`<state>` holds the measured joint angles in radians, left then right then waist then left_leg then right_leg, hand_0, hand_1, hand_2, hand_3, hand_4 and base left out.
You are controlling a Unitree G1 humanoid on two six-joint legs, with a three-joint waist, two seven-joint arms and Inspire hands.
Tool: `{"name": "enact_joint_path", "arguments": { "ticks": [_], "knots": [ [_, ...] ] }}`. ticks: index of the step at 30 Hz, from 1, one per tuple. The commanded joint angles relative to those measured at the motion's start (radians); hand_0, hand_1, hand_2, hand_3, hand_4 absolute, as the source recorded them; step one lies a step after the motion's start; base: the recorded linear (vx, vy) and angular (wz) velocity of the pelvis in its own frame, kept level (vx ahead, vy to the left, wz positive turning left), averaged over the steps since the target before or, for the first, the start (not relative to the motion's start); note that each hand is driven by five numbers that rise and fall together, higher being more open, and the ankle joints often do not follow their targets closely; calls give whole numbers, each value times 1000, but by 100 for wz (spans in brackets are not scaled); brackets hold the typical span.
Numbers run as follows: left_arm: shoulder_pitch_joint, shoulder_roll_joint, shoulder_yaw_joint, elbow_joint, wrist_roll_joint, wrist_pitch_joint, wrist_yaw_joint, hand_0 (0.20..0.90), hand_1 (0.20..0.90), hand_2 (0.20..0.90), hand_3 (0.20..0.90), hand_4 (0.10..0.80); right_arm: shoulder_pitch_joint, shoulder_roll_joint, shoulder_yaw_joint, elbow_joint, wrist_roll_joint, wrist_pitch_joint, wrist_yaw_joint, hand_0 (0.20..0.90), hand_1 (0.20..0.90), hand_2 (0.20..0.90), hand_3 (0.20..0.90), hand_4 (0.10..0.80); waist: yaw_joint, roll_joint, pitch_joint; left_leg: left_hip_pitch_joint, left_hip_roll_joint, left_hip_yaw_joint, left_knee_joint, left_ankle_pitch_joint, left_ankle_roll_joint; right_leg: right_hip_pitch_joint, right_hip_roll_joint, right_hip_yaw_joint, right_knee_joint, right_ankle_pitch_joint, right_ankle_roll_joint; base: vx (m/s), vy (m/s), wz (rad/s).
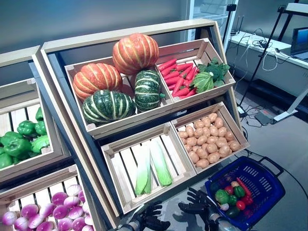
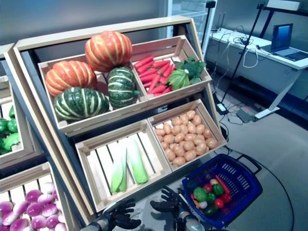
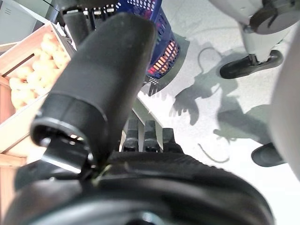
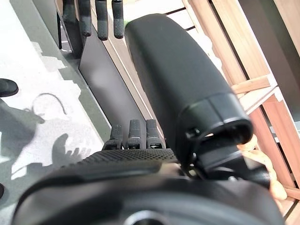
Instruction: Put vegetables into the basket
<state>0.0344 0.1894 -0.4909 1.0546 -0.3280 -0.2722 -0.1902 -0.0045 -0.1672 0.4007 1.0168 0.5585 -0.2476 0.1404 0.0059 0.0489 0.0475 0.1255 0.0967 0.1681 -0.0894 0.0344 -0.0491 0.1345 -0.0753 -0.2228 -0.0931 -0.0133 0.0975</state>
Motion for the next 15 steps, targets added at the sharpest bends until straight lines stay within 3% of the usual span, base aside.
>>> {"name": "enact_joint_path", "arguments": {
  "ticks": [1,5,15],
  "knots": [
    [-126,-23,-13,48,16,-54,-17,900,900,900,900,800,-98,53,-18,14,30,-115,1,900,900,900,900,800,13,-21,24,22,-56,-31,2,-113,68,17,-6,-48,6,-36,-58,0,0,0],
    [-138,-34,-30,64,44,-52,-9,900,900,900,900,800,-101,62,-18,26,23,-129,-37,900,900,900,900,800,8,-16,26,23,-54,-29,2,-111,67,16,-8,-47,6,-35,-57,0,0,0],
    [-151,-27,-76,55,128,-73,4,900,900,900,900,800,-100,72,-26,56,93,-59,-23,900,900,900,900,800,1,-15,21,31,-52,-23,2,-113,65,22,-7,-42,6,-38,-57,0,0,0]
  ]
}}
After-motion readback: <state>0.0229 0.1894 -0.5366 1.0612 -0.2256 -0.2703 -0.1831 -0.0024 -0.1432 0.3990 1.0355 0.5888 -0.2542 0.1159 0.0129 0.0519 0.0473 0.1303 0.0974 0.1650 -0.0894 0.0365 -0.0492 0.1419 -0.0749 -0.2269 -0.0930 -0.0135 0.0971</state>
